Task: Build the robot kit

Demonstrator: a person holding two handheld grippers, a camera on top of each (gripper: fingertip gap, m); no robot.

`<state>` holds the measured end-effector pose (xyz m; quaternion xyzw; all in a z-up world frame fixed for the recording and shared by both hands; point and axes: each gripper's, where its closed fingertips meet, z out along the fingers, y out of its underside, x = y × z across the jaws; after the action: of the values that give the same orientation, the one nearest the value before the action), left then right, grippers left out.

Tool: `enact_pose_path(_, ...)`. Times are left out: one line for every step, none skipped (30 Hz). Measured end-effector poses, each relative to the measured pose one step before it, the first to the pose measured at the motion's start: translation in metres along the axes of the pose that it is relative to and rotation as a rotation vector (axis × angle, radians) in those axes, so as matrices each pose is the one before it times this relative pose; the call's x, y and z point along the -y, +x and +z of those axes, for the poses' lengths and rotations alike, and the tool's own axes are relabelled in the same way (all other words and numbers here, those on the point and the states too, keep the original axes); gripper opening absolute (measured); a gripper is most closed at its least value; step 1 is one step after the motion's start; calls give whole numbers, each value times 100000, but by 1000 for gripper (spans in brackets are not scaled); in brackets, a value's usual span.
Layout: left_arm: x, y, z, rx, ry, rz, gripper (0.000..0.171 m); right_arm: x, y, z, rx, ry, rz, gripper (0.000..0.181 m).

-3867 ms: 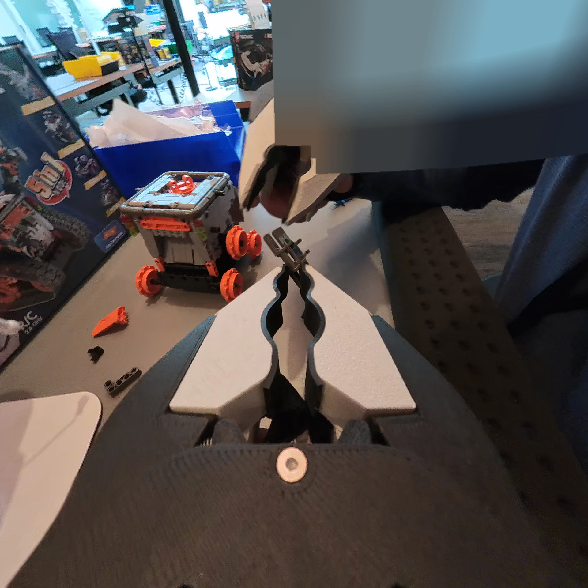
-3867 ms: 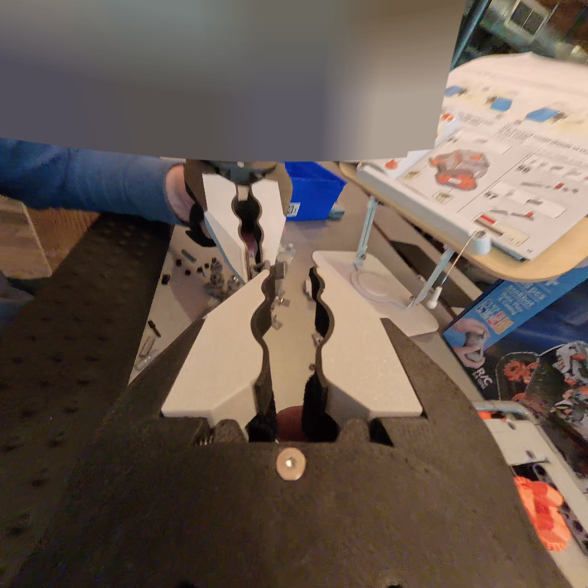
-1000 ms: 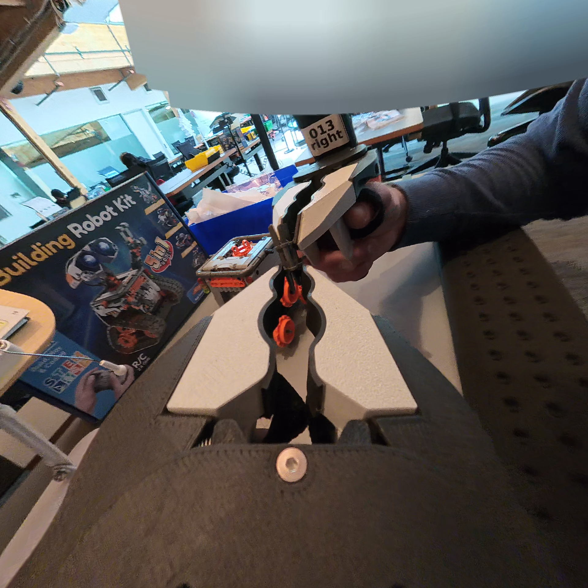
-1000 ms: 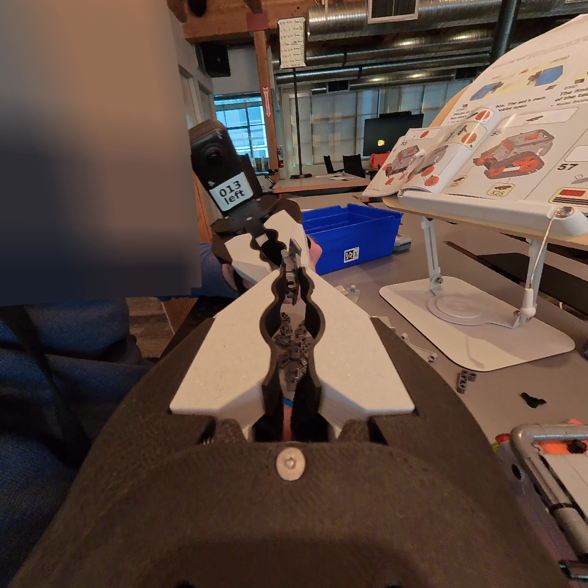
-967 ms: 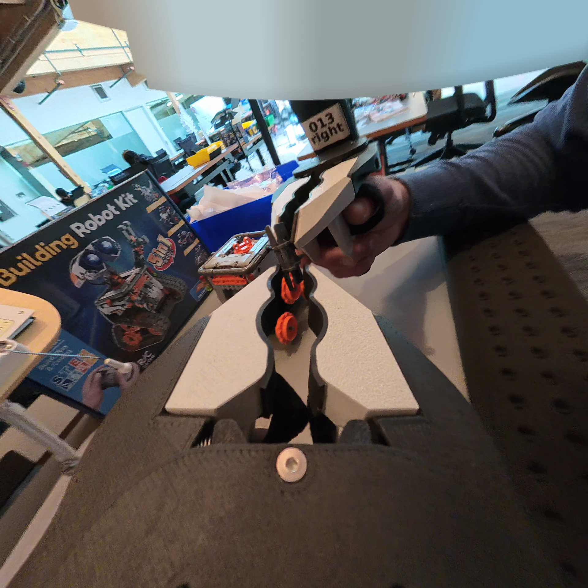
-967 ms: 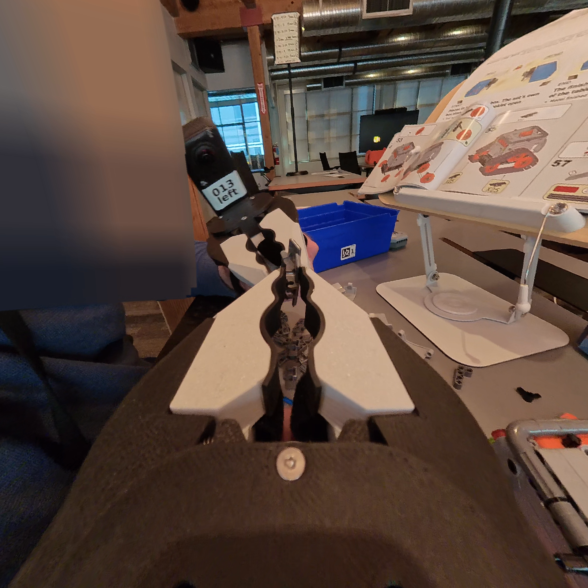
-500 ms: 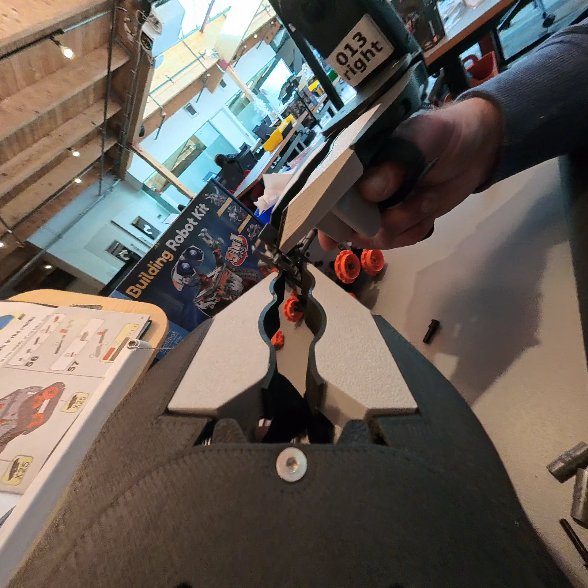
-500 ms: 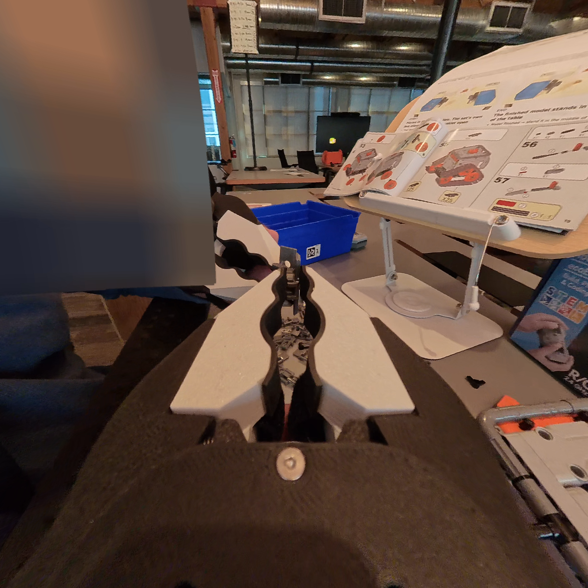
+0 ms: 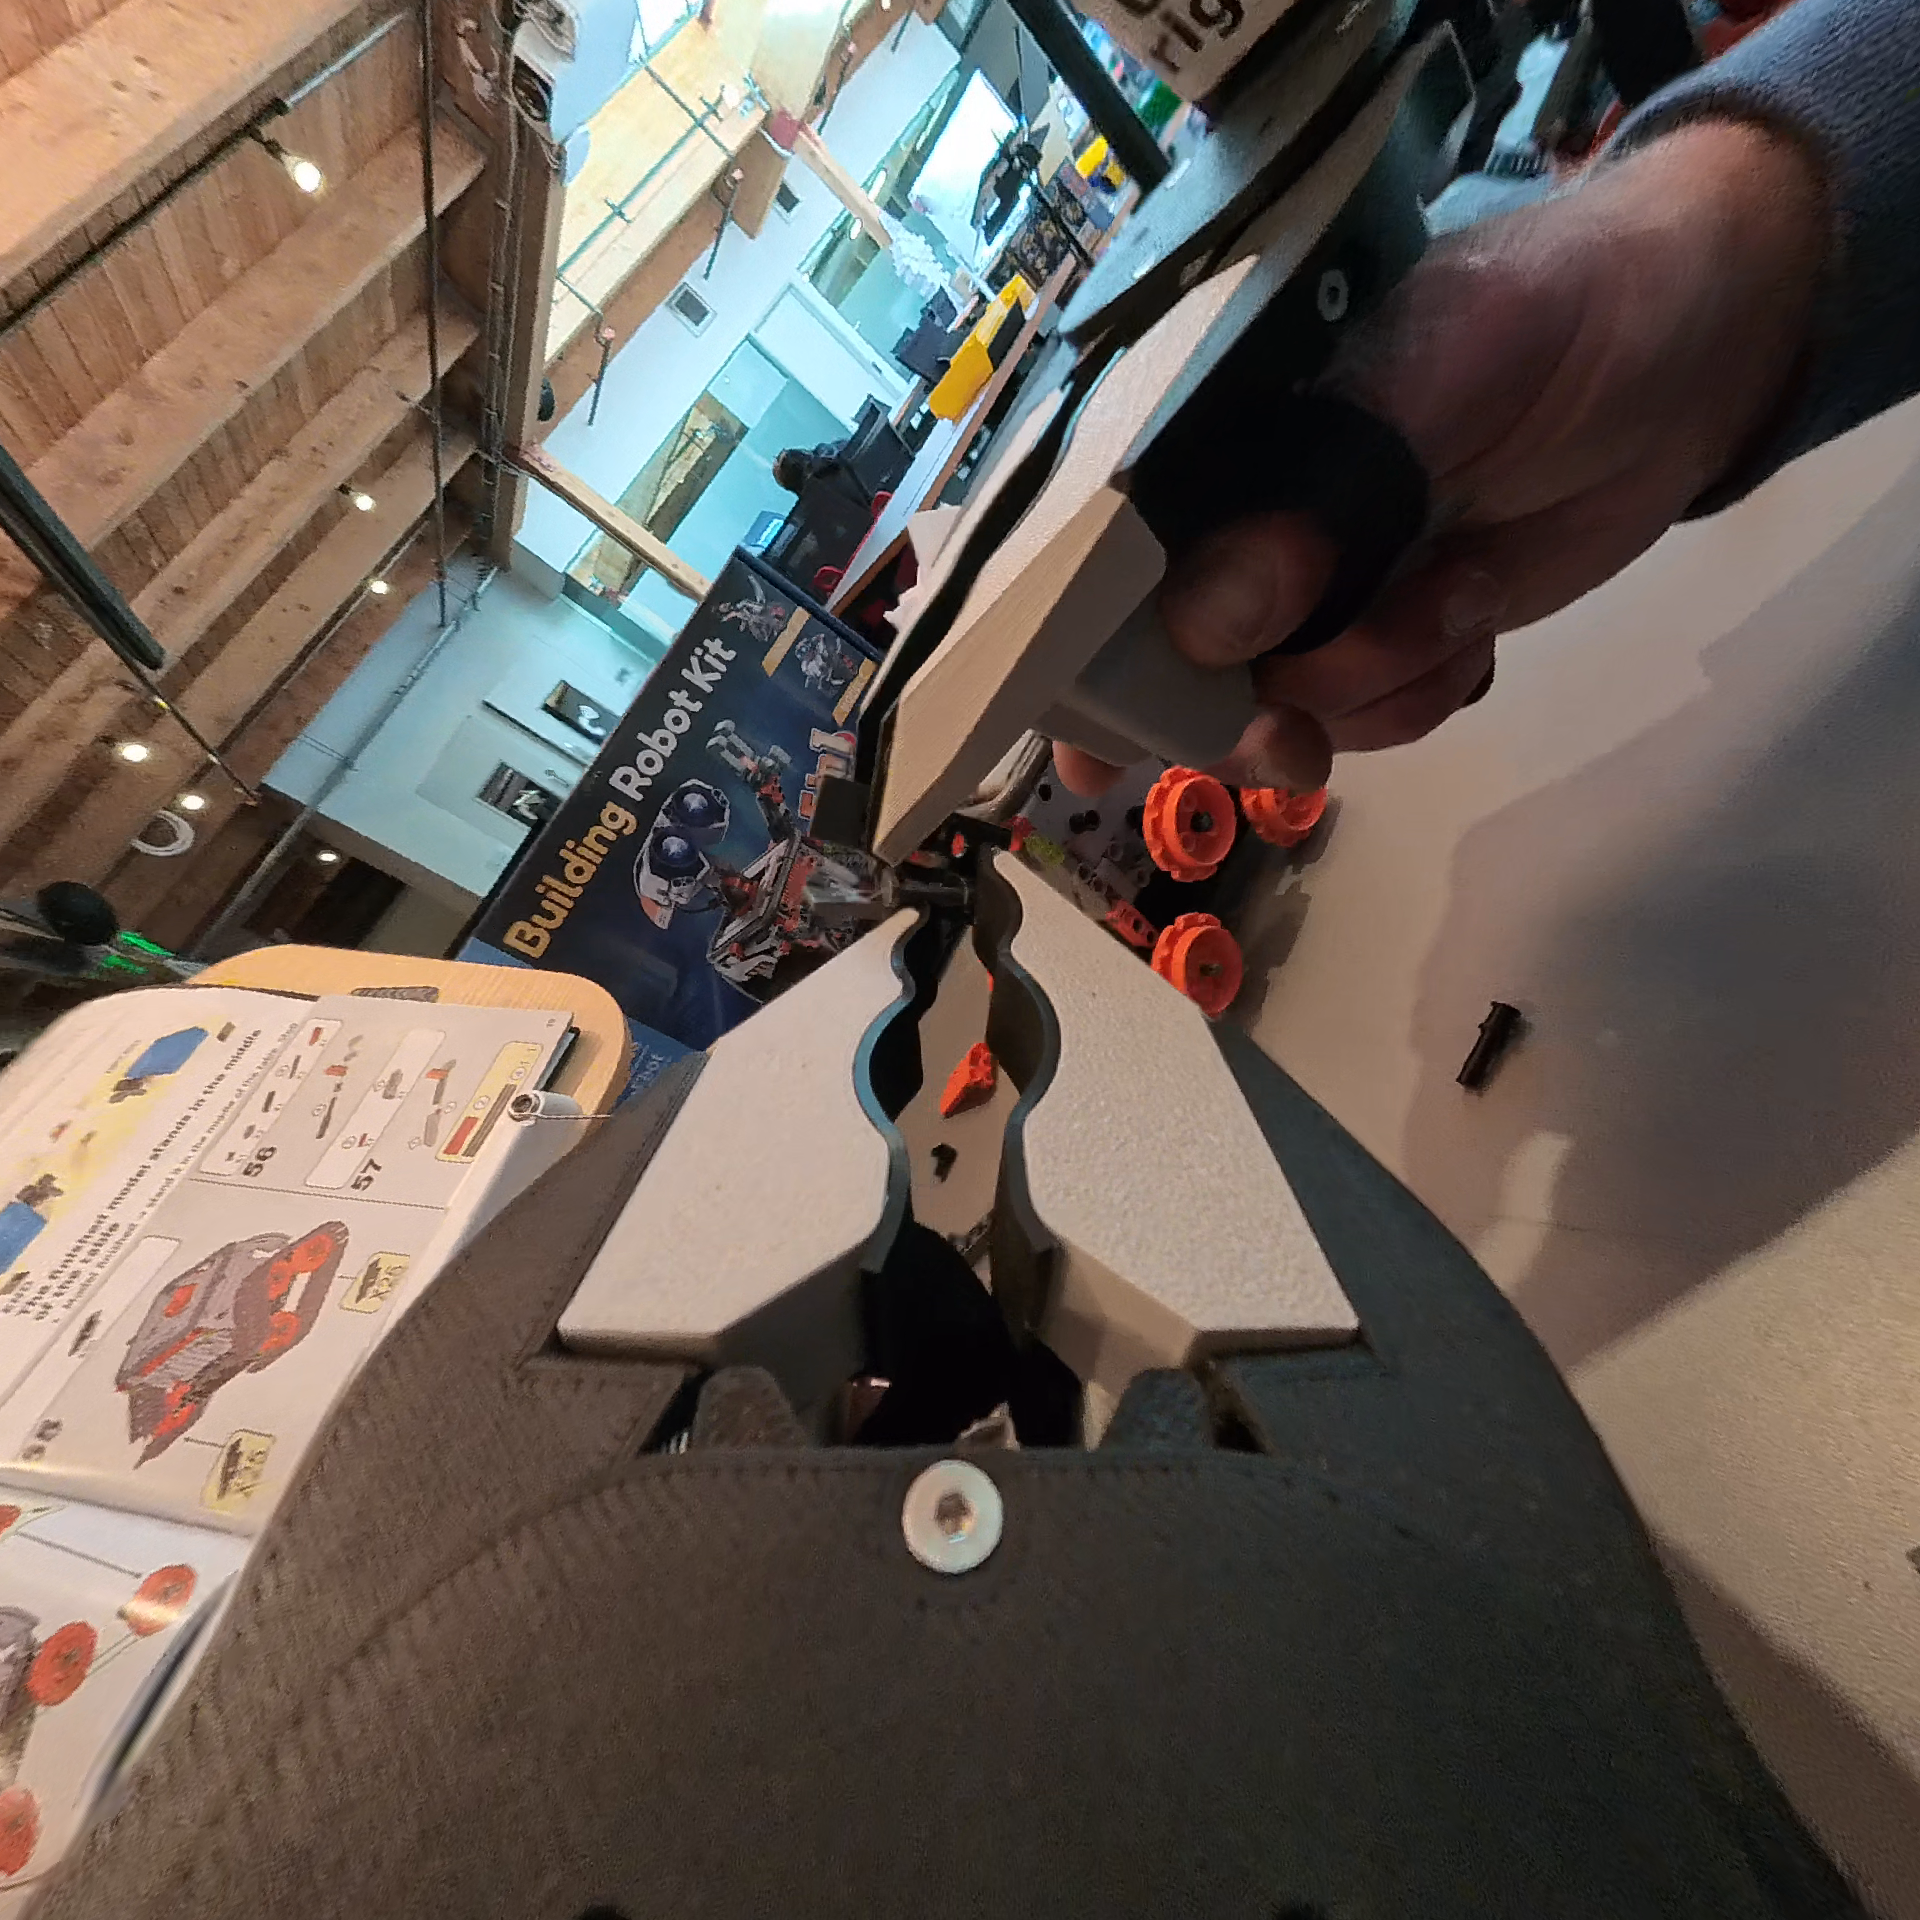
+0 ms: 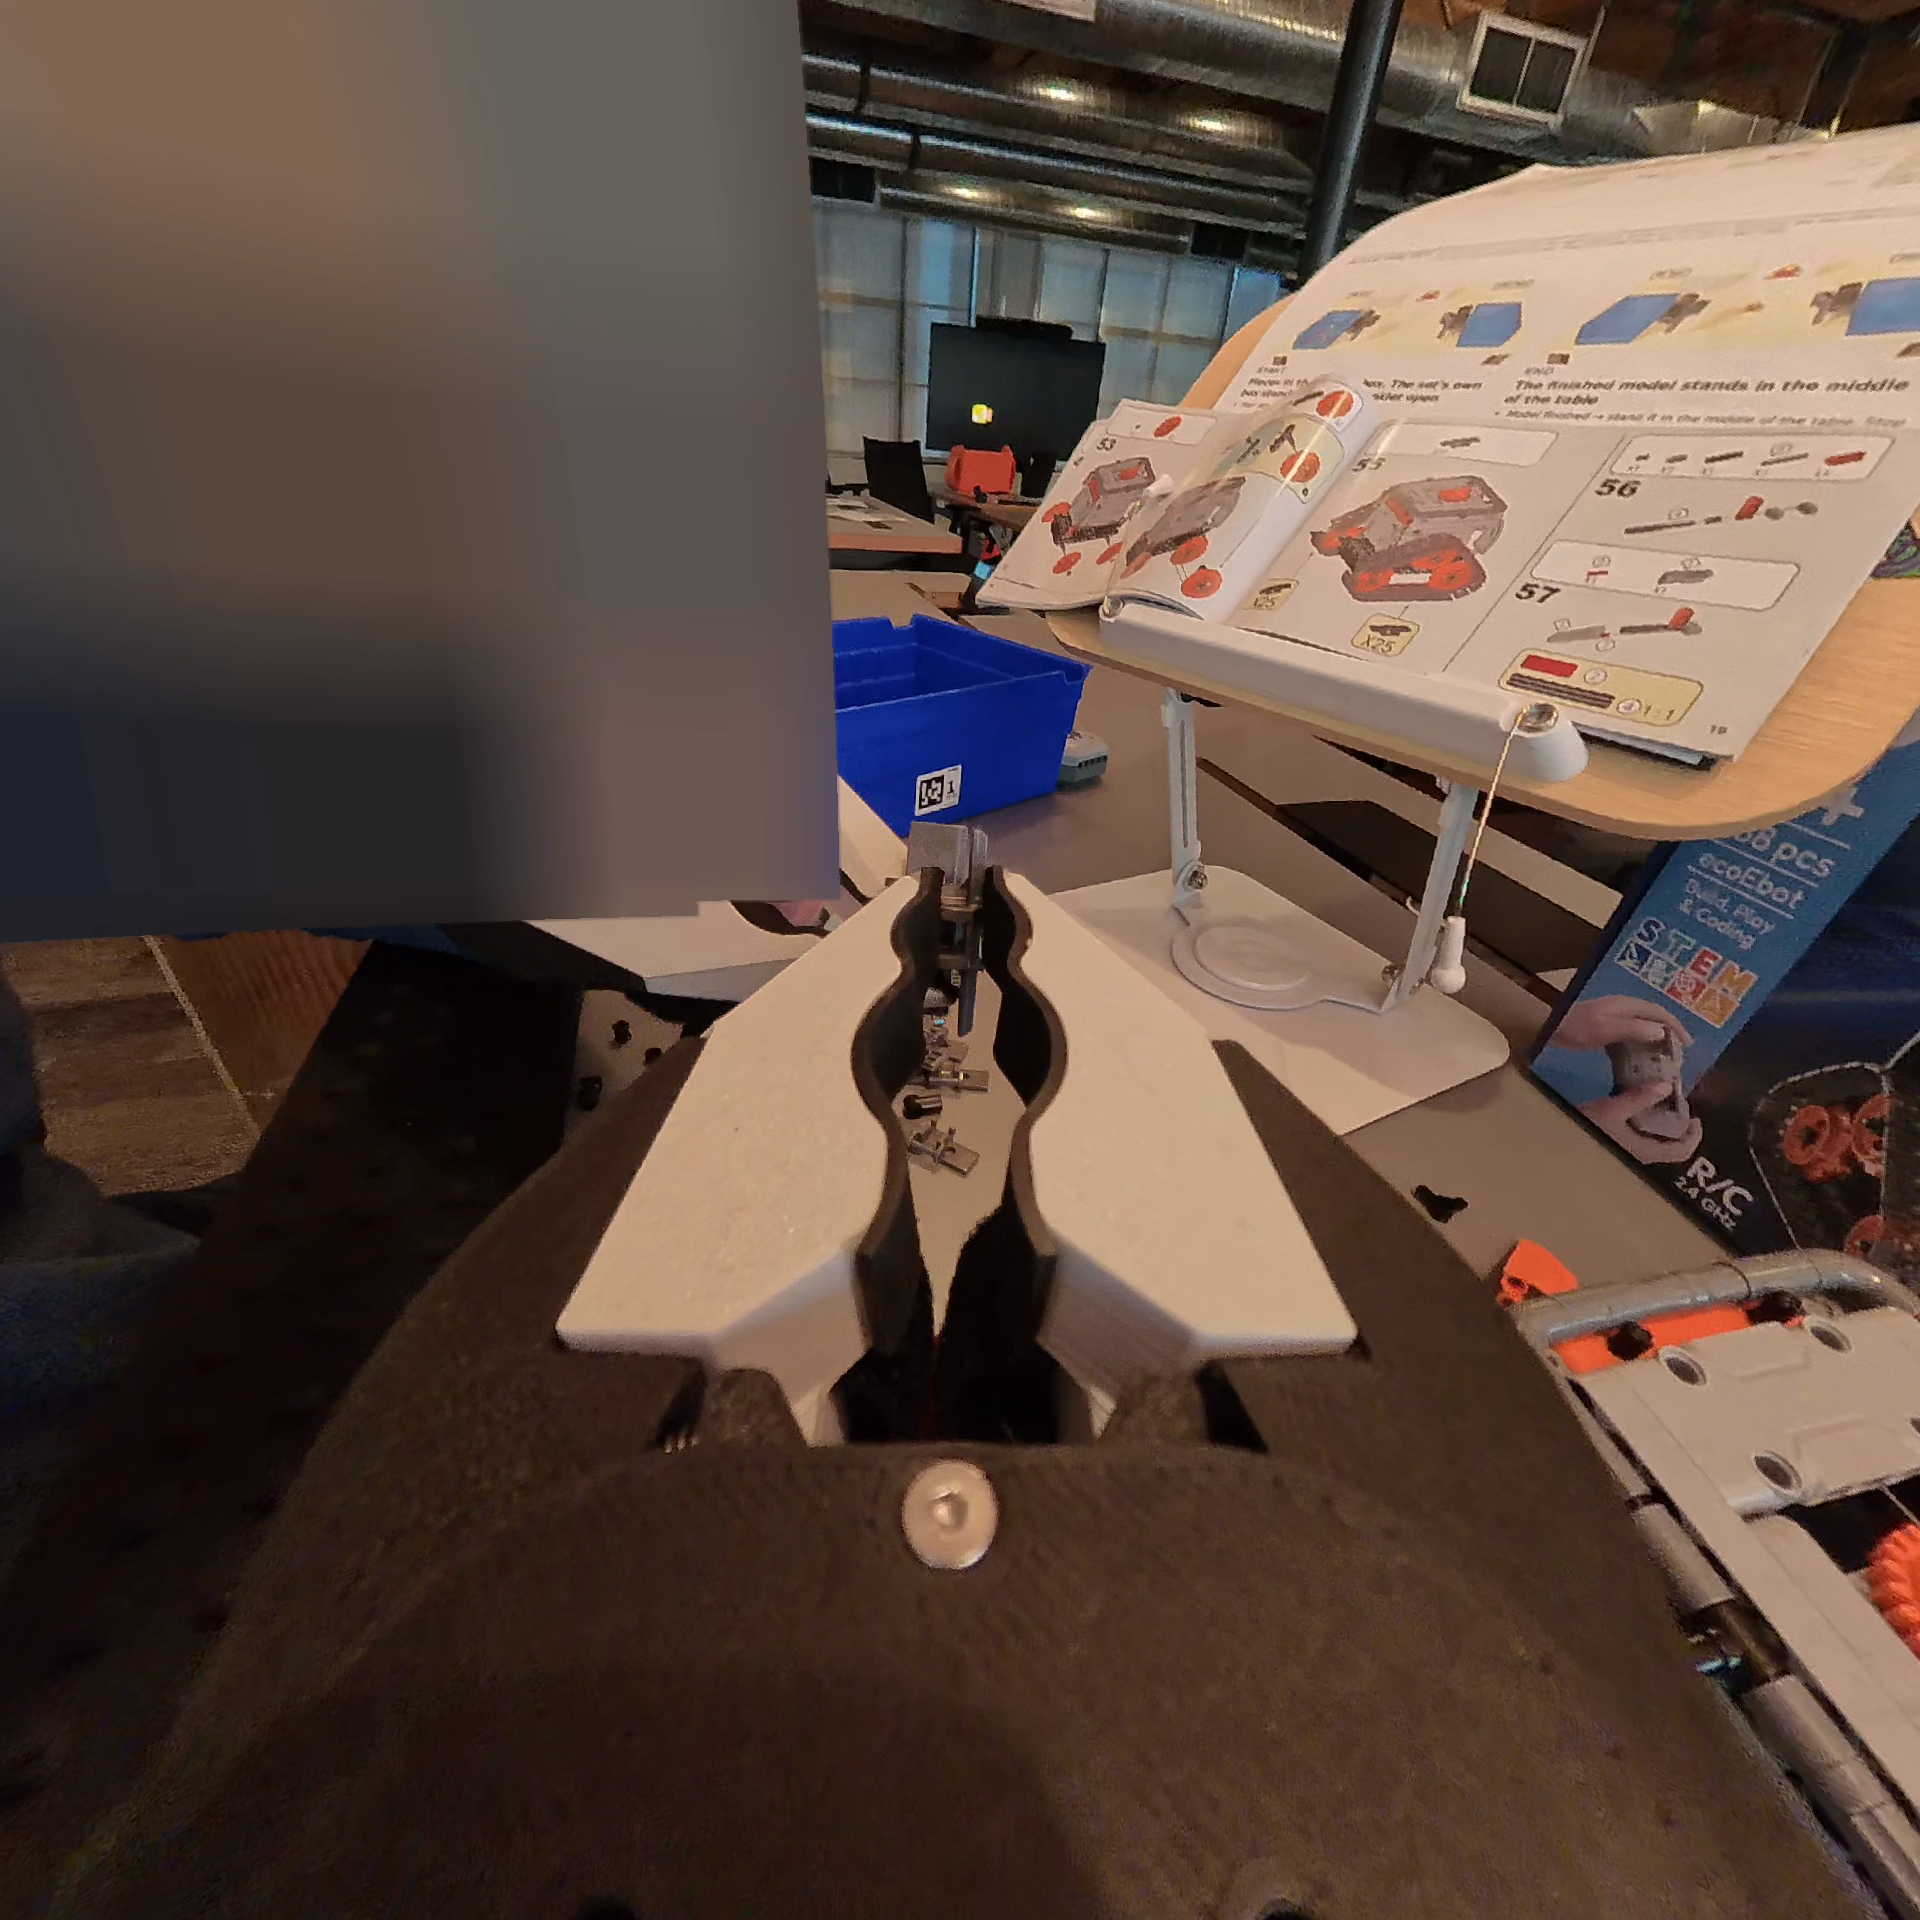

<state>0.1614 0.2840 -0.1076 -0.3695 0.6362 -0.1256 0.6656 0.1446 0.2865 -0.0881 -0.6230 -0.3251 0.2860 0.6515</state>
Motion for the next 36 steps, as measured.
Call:
enact_pose_path(-154, 157, 123, -245, -1019, 997, 2, -215, 126, 87, -862, -1007, 394, 5)
enact_pose_path(72, 712, 132, -3087, 441, 277, 0, -292, 40, 219, -893, -1351, -361, 5)
enact_pose_path(-73, 3, 138, 2249, -185, 1126, 0, -147, 21, 127, -382, -541, -1004, 5)
enact_pose_path(-280, -167, 154, 17, -577, -705, 1, -4, 185, -28, -249, -19, -148, 5)
enact_pose_path(-131, -107, 126, -468, 346, -1382, 2, 47, 177, -39, 561, 336, 1971, 5)
enact_pose_path(59, 5, 7, 305, 688, 272, 2, 67, 33, -116, 1932, 872, 2720, 5)
enact_pose_path(-33, -187, 26, 485, 386, -1432, 4, 212, 33, -214, 1714, 1795, 1769, 4)
enact_pose_path(-178, -572, 32, 1214, -430, -3668, 5, 273, 163, -183, 208, 1652, 1120, 5)
enact_pose_path(77, -492, -89, 1755, 1160, -342, 6, 285, 65, -102, 956, 1267, 1814, 5)
enact_pose_path(191, -10, -76, -325, 1317, -305, 6, 197, -86, -97, 2288, 1260, 2531, 4)
enact_pose_path(50, 74, 31, -1375, -29, -3233, 6, 23, -7, -86, 1341, 793, 1665, 4)
enact_pose_path(-167, 98, 106, -1007, -927, -1819, 7, -94, 72, -32, 370, -113, 921, 4)
enact_pose_path(45, 27, -13, -421, 877, -1044, 7, 10, -17, -33, 800, 50, 920, 3)
enact_pose_path(84, -2, -38, -1013, 671, -2493, 7, 142, -60, -46, 959, 1016, 1117, 1)
enact_pose_path(-41, 69, -9, -1378, -264, -1396, 7, 13, 28, -14, 492, 462, 1142, 2)
enact_pose_path(-66, 14, 24, -201, -212, -500, 7, -42, 86, -26, 217, 72, 718, 2)
enact_pose_path(69, 58, -24, -442, 684, -1178, 7, 28, 9, -18, 576, 209, 912, 2)
enact_pose_path(-11, 56, 13, -889, -89, -1550, 7, -2, 34, -19, 472, -25, 1118, 1)
enact_pose_path(-95, -30, 28, -1020, -552, -1965, 7, -6, 144, -39, -220, 80, 684, 2)
enact_pose_path(-53, -116, -21, -1009, 293, -3341, 6, 146, 151, -81, -256, 859, 1005, 2)
enact_pose_path(-217, -82, 20, -927, -532, -2576, 6, 267, 200, -140, -278, 1125, 1509, 3)
enact_pose_path(-258, -26, 45, -735, -736, -1534, 6, 302, 237, -224, -637, 1153, 416, 3)
enact_pose_path(-12, -20, -13, -855, 567, -2595, 6, 226, 191, -234, -734, 545, -735, 2)
enact_pose_path(37, 13, 14, -1426, 472, -3704, 6, -48, 106, -105, -366, -1151, -1014, 4)
enact_pose_path(54, -76, 9, -1066, 459, -3365, 6, -280, -8, 17, 5, -2075, -1319, 4)
enact_pose_path(73, -188, -24, -240, 671, -2606, 6, -279, -78, 52, 198, -1759, -1295, 5)
enact_pose_path(32, -111, -38, -719, 570, -2531, 6, -283, -45, 82, 9, -1826, -1205, 6)
enact_pose_path(-31, -53, -8, -1107, 74, -3102, 6, -381, -64, 139, -138, -2352, -1351, 6)
enact_pose_path(55, -104, -43, -592, 505, -2613, 6, -336, -91, 178, 73, -1909, -752, 5)
enact_pose_path(13, -28, -29, -554, 191, -1313, 6, -105, -90, 119, 93, -271, 17, 4)
enact_pose_path(0, 22, -18, -702, 121, -1199, 6, 6, -14, 33, -87, 203, 35, 4)
enact_pose_path(-16, 46, 5, -883, 69, -1802, 6, -31, 46, -5, -164, -308, 11, 3)
enact_pose_path(-14, 51, 20, -804, 190, -1497, 6, -33, 58, 1, -209, -265, 251, 3)
enact_pose_path(-60, 68, 32, -842, 18, -458, 6, -35, 76, 13, -643, -165, -33, 3)
enact_pose_path(-156, 92, 60, -1230, -400, -201, 6, -131, 183, 7, -1224, -933, -376, 3)
enact_pose_path(-99, 44, 21, -1260, -268, -913, 6, -187, 214, 10, -1042, -1392, 11, 3)
